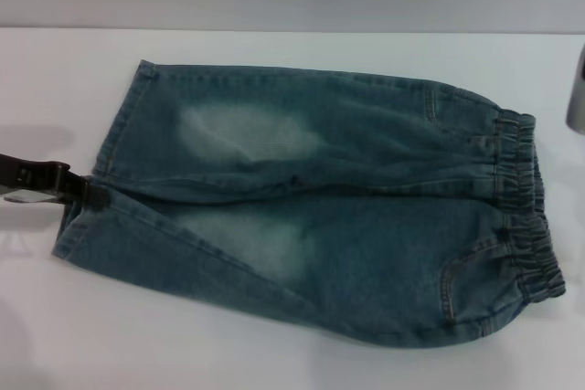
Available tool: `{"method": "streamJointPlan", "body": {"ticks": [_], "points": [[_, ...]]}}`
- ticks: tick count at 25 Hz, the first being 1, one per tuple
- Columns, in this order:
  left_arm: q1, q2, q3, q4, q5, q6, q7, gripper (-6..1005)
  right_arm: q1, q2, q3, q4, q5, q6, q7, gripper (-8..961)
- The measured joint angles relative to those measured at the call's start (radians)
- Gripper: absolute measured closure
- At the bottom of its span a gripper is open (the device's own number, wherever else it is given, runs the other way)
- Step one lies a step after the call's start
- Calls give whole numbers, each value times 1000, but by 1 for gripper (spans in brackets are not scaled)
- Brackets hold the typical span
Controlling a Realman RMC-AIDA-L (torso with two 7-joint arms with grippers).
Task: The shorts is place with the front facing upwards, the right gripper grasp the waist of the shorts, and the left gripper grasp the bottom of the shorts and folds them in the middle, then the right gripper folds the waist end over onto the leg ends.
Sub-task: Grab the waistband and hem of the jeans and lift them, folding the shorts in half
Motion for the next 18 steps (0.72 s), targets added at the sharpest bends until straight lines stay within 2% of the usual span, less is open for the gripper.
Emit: {"method": "streamJointPlan", "body": {"ticks": [7,13,18], "points": [[0,0,0,-4,0,-11,0,953,0,33,-2,4,-13,55,-21,450],[12,3,-3,-3,0,-11,-4,953,-4,48,-1,6,-15,64,-38,469],[12,5,-5,-3,0,-12,-4,952,-9,51,5,6,-12,72,-44,484]]}}
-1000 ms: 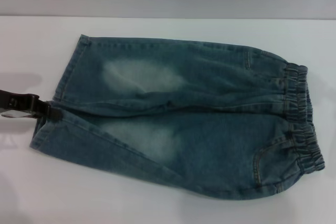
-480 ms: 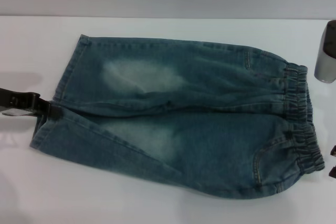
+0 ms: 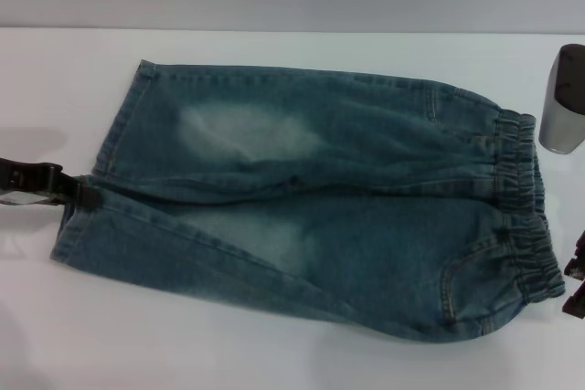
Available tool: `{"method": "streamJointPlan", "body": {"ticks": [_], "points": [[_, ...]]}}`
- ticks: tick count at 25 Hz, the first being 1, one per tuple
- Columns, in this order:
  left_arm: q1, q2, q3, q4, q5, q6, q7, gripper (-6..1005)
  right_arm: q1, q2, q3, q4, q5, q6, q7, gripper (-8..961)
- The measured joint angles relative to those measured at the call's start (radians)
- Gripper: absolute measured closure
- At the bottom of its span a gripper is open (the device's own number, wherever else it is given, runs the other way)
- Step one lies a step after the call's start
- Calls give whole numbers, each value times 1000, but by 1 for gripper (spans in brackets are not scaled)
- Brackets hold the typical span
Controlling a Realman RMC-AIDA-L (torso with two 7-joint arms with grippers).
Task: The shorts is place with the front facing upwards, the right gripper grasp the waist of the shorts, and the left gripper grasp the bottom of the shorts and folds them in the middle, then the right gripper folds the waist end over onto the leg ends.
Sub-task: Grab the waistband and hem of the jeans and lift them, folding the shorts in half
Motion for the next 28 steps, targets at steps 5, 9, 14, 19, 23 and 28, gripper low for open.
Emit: {"method": "streamJointPlan", "body": {"ticks": [5,9,14,19,23,28], "points": [[-3,0,5,1,0,-2,0,952,-8,6,12,-2,12,10,-13,500],[-7,0,7,-2,0,-7,2,953,-10,5,31,-6,29,11,-23,513],[-7,-1,8,-4,0,-11,2,953,-12,4,56,-11,44,15,-42,528],[-8,-4,9,-5,1,-13,2,952,-18,1,71,-29,80,16,-52,544],[-8,-5,9,-5,2,-13,1,952,-24,1,72,-37,103,16,-64,557],[-6,-5,9,-5,2,-15,-1,952,-36,1,74,-61,117,11,-78,573]]}}
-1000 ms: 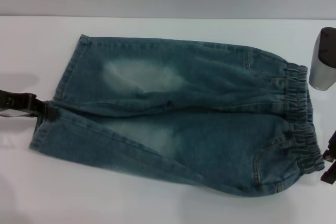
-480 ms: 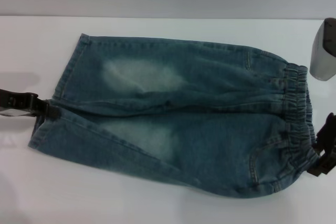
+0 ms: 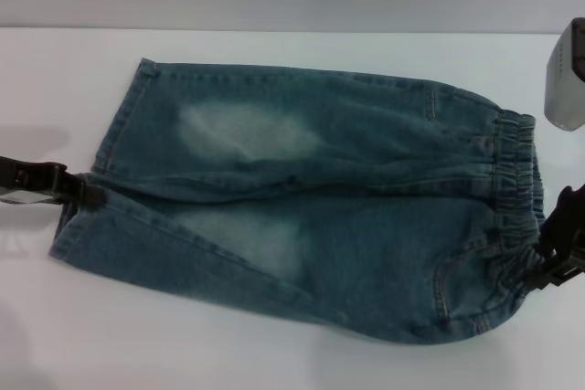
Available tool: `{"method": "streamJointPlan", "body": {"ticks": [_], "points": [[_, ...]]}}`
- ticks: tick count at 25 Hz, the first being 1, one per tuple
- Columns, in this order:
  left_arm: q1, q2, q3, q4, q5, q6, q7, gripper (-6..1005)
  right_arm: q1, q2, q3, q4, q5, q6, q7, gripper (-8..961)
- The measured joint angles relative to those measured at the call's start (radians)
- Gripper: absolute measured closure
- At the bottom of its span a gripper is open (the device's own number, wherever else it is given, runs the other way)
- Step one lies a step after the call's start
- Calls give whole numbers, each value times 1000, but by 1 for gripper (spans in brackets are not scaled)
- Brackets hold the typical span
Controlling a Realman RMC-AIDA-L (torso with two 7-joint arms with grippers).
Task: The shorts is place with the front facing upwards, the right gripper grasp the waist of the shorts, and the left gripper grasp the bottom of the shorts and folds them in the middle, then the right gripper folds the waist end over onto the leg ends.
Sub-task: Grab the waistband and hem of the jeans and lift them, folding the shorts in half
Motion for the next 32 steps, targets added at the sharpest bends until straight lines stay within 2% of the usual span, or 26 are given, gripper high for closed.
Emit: {"method": "streamJointPlan", "body": {"ticks": [3,11,13,17,18,19,22,29,32], "points": [[0,2,0,0,0,-10,-7,952,0,0,0,0,-1,-2,-4,582],[-1,4,-3,3,0,-36,-17,953,-14,-6,9,-1,-4,-6,-11,889],[-2,4,-2,6,0,-49,-23,953,-32,-12,56,-2,15,-6,-20,955],[-6,4,-2,7,0,-84,-30,952,-61,-19,146,-4,92,-3,-45,954],[-6,4,-3,8,0,-93,-32,952,-94,-24,195,-4,163,2,-63,954],[-7,4,-5,8,0,-103,-33,952,-94,-24,195,-4,163,2,-63,954],[-12,4,-7,9,0,-128,-33,953,-154,-28,259,-4,280,7,-92,954],[-33,-2,-9,24,-2,-179,-34,953,-302,-18,343,13,560,51,-164,955],[-41,-6,-11,36,-5,-190,-34,952,-342,-17,362,34,627,67,-189,955]]}}
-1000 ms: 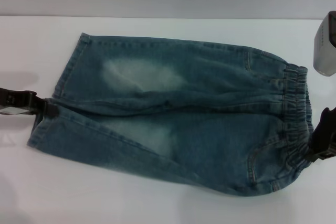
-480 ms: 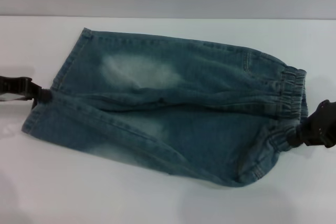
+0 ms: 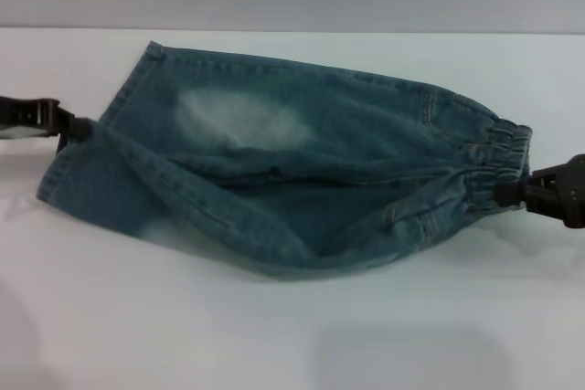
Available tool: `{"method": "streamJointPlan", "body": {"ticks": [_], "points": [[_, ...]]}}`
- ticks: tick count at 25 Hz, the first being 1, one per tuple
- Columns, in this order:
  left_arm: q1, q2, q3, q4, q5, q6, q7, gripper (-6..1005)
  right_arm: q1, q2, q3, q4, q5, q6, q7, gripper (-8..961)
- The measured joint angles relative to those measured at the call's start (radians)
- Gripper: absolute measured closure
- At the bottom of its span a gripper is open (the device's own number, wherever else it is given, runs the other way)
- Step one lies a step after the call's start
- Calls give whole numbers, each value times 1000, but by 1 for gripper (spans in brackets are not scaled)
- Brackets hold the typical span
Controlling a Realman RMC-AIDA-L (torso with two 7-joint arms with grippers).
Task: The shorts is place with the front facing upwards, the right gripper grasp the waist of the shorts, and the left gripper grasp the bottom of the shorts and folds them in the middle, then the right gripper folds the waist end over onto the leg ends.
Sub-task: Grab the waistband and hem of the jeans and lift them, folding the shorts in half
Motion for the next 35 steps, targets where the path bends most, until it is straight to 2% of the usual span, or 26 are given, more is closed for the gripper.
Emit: {"method": "streamJointPlan", "body": {"ticks": [11,15,23,28,35], "points": [[-29,-15,-84,57,-6,-17,10,953,-58,16,160,155,127,117,-103,954],[-41,-38,-104,77,-8,-57,22,953,-71,26,175,180,180,162,-119,954],[-62,-87,-104,127,-12,-126,50,953,-85,29,231,192,182,197,-117,954],[-62,-112,-103,156,-66,-171,89,953,-90,48,242,193,183,254,-122,954],[-63,-134,-95,158,-111,-241,134,953,-100,70,246,194,248,309,-162,955]]}}
